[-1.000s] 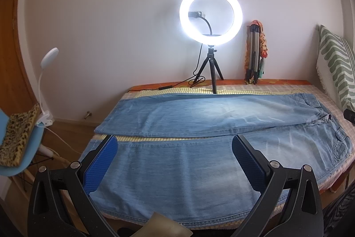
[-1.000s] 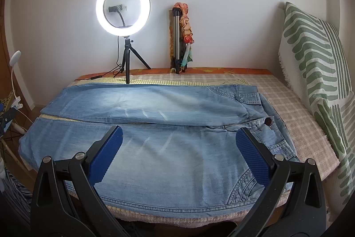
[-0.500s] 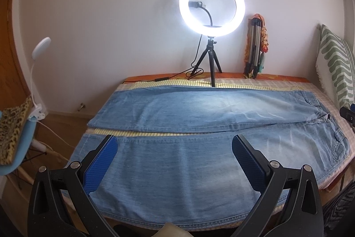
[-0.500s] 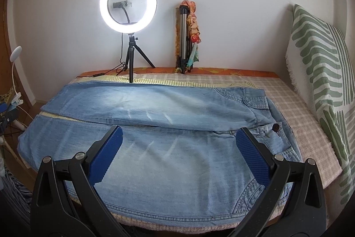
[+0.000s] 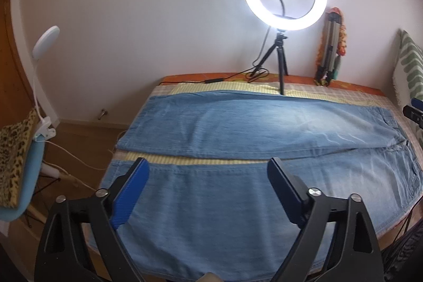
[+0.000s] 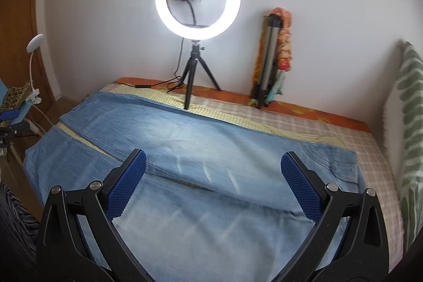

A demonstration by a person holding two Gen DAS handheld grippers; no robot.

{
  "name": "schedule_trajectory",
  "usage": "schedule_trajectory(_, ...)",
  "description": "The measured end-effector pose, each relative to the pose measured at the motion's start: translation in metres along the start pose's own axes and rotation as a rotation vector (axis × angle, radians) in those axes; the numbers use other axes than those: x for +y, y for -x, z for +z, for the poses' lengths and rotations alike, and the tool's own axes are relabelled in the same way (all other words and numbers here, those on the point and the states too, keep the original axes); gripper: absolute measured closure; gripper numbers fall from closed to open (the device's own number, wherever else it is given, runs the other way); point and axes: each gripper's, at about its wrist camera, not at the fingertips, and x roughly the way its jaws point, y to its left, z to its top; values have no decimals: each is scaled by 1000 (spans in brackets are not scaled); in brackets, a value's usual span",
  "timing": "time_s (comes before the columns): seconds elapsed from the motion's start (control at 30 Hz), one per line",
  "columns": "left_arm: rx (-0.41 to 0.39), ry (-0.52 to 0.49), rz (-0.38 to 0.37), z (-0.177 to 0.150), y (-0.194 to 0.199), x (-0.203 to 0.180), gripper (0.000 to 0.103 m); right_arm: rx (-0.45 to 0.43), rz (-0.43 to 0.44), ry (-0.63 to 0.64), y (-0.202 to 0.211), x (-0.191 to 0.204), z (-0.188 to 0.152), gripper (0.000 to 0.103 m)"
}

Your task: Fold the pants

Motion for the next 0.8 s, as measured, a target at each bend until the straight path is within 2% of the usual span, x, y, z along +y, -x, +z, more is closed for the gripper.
schedule_trajectory(0.07, 9, 13, -11, 10, -9, 14, 23, 7, 48, 13, -20, 2, 12, 0)
schedule_trajectory(0.13, 8, 20, -12, 20, -17, 28, 32, 19, 99, 37, -39, 6, 24, 0)
schedule_trajectory(0.2, 22, 27, 3, 32, -30, 42, 35, 24, 133, 70, -54, 11, 32, 0)
schedule_trajectory(0.43, 96, 122, -36, 91, -81, 95, 50, 90, 130, 190, -120, 16, 56, 3)
schedule_trajectory(0.53, 90, 126, -4, 124, -99, 111, 50, 135, 125, 240, -150, 12, 63, 8)
schedule_trajectory(0.67, 89, 143, 21, 163, -118, 122, 50, 196, 165, 254, -190, 3, 74, 18)
schedule_trajectory(0.8, 96, 116, 42, 193, -139, 116, 50, 266, 181, 292, -230, 1, 79, 20)
